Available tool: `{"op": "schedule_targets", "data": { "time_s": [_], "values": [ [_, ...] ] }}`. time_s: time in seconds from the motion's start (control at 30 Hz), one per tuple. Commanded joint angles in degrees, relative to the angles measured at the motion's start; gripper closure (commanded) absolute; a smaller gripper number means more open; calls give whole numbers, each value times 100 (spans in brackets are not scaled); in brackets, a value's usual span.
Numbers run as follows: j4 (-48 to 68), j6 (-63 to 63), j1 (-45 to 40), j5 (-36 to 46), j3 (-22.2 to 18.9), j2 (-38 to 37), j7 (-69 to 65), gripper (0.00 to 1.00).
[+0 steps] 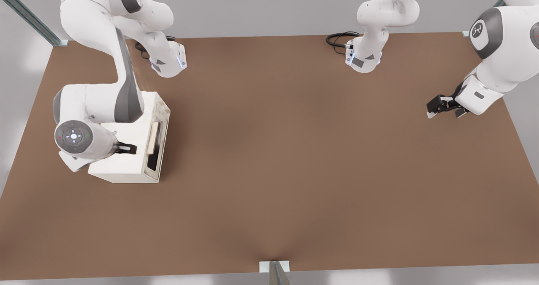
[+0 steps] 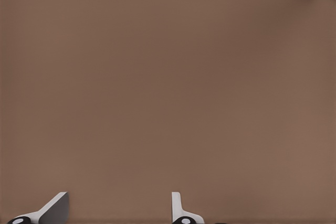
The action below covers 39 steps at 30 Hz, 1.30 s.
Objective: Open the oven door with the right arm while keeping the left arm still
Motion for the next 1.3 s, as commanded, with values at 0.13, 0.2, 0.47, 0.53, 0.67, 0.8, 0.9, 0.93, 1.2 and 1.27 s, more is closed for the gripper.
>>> {"op": "schedule_targets", "data": {
  "time_s": [0.13,0.2,0.47,0.53,0.67,0.8,0.9,0.93,1.2,1.27],
  "values": [
    [230,-691,-612,1332,49,-23,-1078,0],
    [239,-691,-594,1323,49,-23,-1078,0],
    [-42,-507,758,85,49,-6,819,0],
    [-859,318,1462,-566,58,-6,2085,0],
    [-1853,1321,1867,-1814,304,205,3967,24],
    [-1950,1260,1849,-2043,304,197,3976,100],
    [-2143,1014,1867,-2113,471,162,4239,100],
    [-2319,1005,1867,-2113,489,82,4318,100],
    [-3163,1119,1787,-2166,612,-234,4494,100],
    [-3277,1137,1787,-2254,612,-243,4494,100]
  ]
}}
